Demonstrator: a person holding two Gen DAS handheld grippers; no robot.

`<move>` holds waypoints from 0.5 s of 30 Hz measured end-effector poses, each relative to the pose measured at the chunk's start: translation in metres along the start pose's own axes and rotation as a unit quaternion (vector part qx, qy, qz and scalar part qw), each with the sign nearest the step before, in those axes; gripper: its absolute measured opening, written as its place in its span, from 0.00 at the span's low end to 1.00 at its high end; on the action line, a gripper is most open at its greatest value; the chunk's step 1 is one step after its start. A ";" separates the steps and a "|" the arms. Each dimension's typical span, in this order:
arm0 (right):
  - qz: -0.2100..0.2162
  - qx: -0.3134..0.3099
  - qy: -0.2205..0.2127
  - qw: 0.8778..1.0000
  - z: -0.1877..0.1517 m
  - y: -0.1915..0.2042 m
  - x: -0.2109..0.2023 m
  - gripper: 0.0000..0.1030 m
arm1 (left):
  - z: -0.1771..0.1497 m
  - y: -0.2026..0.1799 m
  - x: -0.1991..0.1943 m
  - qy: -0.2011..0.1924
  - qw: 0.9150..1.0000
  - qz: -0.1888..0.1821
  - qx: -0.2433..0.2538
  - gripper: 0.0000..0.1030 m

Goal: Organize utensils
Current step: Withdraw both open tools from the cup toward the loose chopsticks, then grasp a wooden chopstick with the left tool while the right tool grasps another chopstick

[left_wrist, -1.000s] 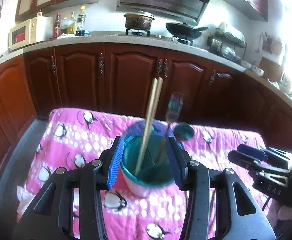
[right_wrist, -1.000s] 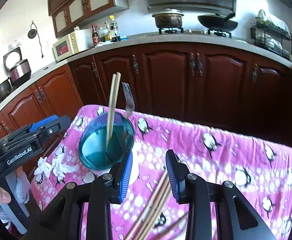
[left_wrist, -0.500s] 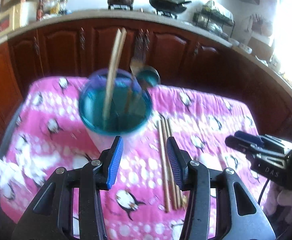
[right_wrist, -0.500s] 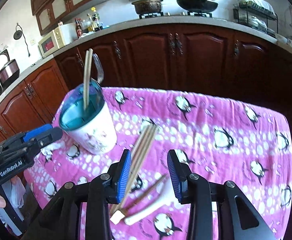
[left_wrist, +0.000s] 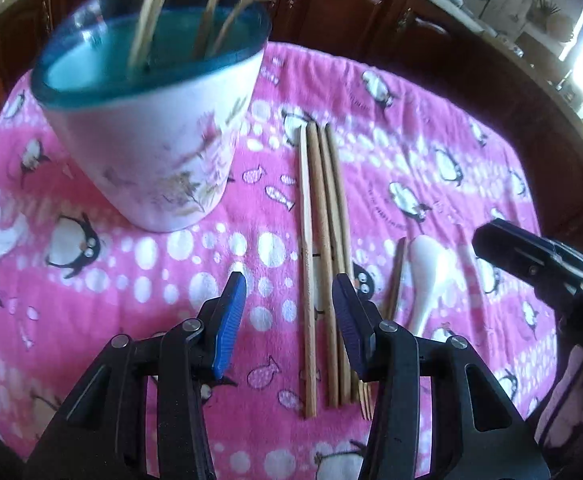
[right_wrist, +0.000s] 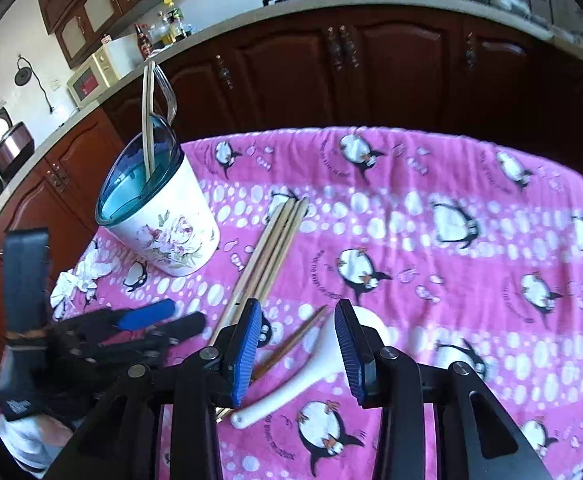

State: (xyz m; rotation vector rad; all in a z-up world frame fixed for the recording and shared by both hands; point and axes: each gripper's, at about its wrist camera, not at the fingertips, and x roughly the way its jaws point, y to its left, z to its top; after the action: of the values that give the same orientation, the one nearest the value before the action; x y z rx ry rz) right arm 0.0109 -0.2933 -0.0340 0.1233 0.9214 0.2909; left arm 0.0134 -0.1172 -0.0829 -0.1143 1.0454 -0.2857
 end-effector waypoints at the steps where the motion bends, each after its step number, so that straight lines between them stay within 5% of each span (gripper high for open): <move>1: 0.006 0.004 0.004 1.000 0.003 -0.001 0.006 0.35 | 0.000 0.001 0.005 0.003 1.000 0.003 0.000 0.43; 7: 0.026 0.021 0.034 0.999 0.024 -0.006 0.042 0.28 | 0.005 0.001 0.024 0.006 1.000 0.011 0.001 0.42; 12: 0.040 0.034 0.056 0.997 0.041 -0.009 0.073 0.21 | 0.009 0.003 0.027 0.003 1.000 0.012 0.000 0.07; 15: 0.044 0.043 0.068 0.996 0.046 -0.009 0.092 0.19 | 0.005 0.006 0.021 0.002 1.000 0.009 0.004 0.04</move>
State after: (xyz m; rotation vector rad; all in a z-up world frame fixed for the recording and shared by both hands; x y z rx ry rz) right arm 0.1018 -0.2736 -0.0787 0.2259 1.0663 0.3444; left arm 0.0289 -0.1178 -0.0990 -0.0973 1.0488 -0.2732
